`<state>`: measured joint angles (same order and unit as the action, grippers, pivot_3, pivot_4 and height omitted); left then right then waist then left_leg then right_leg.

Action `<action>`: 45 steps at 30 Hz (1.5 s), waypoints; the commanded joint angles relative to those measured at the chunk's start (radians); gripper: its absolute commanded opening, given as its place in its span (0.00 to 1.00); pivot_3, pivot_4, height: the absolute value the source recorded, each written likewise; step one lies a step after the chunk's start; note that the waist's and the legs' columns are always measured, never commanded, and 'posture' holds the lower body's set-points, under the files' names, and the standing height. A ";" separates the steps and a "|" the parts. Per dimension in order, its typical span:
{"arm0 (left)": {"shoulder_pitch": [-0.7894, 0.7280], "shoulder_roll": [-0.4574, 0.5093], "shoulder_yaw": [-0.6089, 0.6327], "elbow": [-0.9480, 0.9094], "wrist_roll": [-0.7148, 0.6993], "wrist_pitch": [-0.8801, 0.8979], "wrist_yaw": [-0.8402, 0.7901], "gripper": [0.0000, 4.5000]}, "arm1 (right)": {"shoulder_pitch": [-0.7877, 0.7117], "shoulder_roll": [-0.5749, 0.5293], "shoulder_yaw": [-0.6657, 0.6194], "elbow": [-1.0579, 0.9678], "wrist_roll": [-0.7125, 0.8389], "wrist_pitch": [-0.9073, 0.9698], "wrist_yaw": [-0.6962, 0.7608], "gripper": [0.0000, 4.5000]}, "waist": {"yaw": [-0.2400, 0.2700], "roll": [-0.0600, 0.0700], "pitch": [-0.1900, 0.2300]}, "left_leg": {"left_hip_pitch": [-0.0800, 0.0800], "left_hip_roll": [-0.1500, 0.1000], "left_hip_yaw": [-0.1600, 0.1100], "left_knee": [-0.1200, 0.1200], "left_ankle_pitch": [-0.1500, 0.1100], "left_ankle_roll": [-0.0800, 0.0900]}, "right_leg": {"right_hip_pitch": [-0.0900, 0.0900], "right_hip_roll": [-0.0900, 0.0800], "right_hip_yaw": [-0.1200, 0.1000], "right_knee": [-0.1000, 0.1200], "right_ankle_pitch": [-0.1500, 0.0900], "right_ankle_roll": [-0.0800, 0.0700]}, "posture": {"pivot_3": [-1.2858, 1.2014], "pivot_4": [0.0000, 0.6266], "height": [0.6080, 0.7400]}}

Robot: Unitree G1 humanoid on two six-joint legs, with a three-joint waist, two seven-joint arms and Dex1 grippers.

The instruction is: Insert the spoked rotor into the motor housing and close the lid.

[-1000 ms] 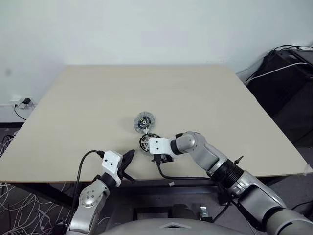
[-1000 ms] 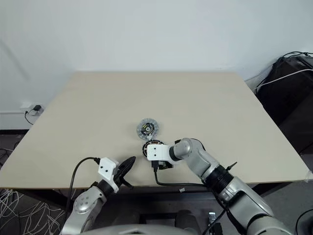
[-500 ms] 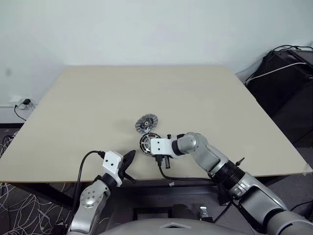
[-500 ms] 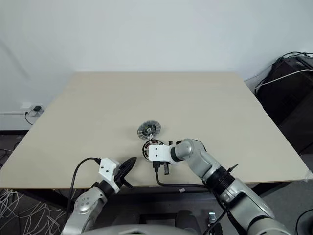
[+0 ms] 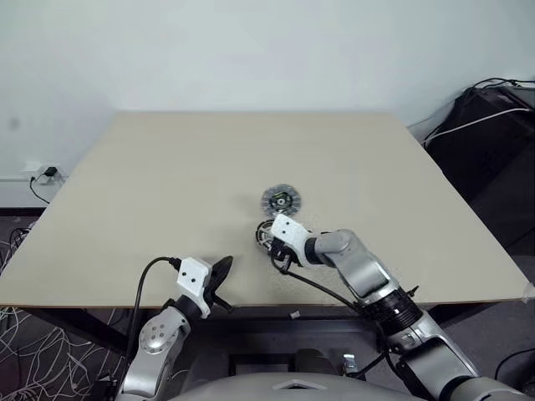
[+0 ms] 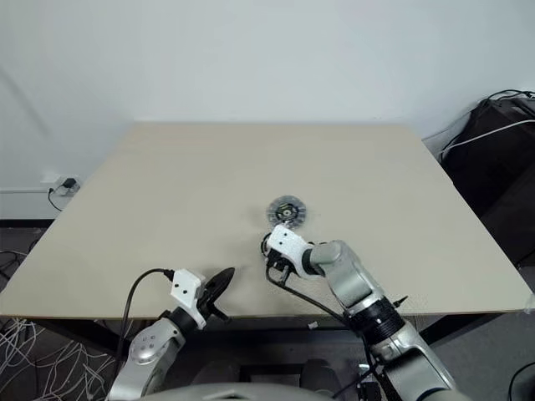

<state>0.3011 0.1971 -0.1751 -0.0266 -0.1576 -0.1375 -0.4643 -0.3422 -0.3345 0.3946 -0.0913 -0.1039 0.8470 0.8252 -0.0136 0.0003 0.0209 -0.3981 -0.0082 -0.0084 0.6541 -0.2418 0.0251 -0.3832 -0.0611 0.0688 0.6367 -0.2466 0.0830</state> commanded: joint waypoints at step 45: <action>-0.023 -0.007 -0.004 0.027 0.003 -0.003 -0.024 0.00 | -0.071 -0.067 0.135 -0.148 0.199 -0.066 -0.140 0.51 | -0.047 0.001 0.002 | -0.003 -0.001 -0.002 -0.004 0.000 0.000 | -0.006 -0.001 0.000 0.001 -0.003 0.002 | 0.52 0.00 1.00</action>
<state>0.2859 0.1902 -0.1759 0.0382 -0.1573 -0.1337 -0.4819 -0.4065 -0.3880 0.4989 -0.2026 0.1145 0.8734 0.6387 -0.0605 0.0017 0.0231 -0.4011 -0.0096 -0.0107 0.6502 -0.2419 0.0254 -0.3890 -0.0606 0.0690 0.6383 -0.2501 0.0854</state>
